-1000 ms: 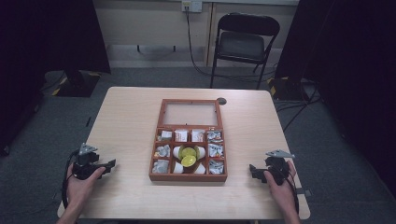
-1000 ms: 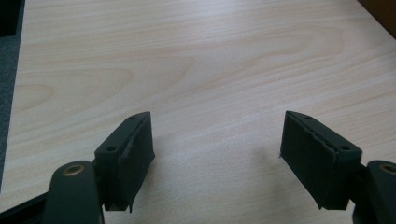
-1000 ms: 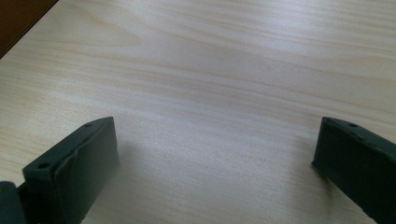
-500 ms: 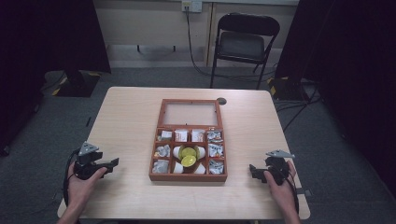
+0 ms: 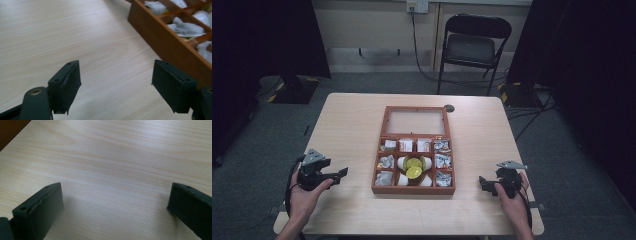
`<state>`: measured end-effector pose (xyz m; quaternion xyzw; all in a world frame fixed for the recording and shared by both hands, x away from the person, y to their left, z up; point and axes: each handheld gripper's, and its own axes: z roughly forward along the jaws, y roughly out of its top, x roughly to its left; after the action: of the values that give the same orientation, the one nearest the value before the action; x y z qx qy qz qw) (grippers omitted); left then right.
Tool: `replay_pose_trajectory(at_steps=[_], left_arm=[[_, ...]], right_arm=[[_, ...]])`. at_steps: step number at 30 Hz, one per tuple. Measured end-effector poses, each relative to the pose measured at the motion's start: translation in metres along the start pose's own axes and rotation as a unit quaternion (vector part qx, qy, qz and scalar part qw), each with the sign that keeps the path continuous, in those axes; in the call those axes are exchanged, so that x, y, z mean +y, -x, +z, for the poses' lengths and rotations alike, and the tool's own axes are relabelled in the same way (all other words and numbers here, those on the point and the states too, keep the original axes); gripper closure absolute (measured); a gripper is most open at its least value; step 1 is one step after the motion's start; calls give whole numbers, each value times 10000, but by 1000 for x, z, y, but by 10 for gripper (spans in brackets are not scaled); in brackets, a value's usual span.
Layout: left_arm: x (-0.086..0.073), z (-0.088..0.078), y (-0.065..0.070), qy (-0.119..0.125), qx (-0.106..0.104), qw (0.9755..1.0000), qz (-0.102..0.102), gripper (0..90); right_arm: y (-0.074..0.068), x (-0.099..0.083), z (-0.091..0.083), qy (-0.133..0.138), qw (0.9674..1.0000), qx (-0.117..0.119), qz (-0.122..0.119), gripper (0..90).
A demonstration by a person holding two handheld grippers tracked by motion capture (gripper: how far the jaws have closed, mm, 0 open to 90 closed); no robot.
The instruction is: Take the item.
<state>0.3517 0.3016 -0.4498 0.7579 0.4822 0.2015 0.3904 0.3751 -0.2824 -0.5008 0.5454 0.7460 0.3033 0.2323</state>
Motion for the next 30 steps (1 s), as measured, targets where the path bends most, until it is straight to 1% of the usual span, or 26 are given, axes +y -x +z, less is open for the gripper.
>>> replay_pose_trajectory(at_steps=[1,2,3,4,5,6,7,8,10,11,14,15,16,17,21,22,23,24,28,29,30], left_arm=[[1,0,2,-11,-3,10000,60,228],[1,0,2,-11,-3,10000,60,228],[4,1,6,18,16,9998,172,227],[5,2,7,22,17,9998,184,227],[7,3,9,28,-44,9999,164,227],[7,3,9,28,-44,9999,164,227],[9,4,10,30,-95,9998,178,228],[12,5,12,45,-112,9997,209,228],[16,8,16,66,-66,9994,330,229],[21,11,20,83,-148,9993,321,229],[24,13,24,102,-162,9991,368,239],[26,14,27,120,-239,9989,375,240],[26,14,27,120,-239,9989,375,243],[29,15,29,111,-324,9987,379,247],[33,16,33,132,-365,9985,395,247],[34,16,35,119,-337,9984,442,248],[36,18,39,156,-344,9982,470,247],[36,18,39,156,-344,9982,470,247],[41,21,44,181,-492,9975,483,247],[43,22,46,234,-593,9969,455,247],[43,22,46,234,-593,9969,455,247]], right_arm=[[0,0,0,0,10000,0,1,0],[0,0,0,0,10000,0,1,0],[0,0,0,0,10000,-1,3,0],[0,0,0,2,10000,-4,3,0],[0,0,0,0,10000,-1,2,0],[0,0,0,0,10000,-1,2,0],[0,0,0,0,10000,-4,3,0],[0,0,0,0,10000,-4,3,0],[0,0,0,-3,10000,-2,3,0],[0,0,0,-1,10000,-4,6,0],[0,0,0,0,10000,-5,5,0],[0,0,0,-2,10000,-3,4,0],[0,0,0,-3,10000,-4,4,0],[0,0,0,-1,10000,-4,3,0],[0,0,0,-2,10000,1,5,0],[0,0,0,-2,10000,-3,0,0],[0,0,0,-2,10000,-4,6,0],[0,0,0,-2,10000,-4,6,0],[0,0,0,-1,10000,-3,4,0],[0,0,0,-2,10000,-2,0,0],[0,0,0,-2,10000,-2,0,0]])
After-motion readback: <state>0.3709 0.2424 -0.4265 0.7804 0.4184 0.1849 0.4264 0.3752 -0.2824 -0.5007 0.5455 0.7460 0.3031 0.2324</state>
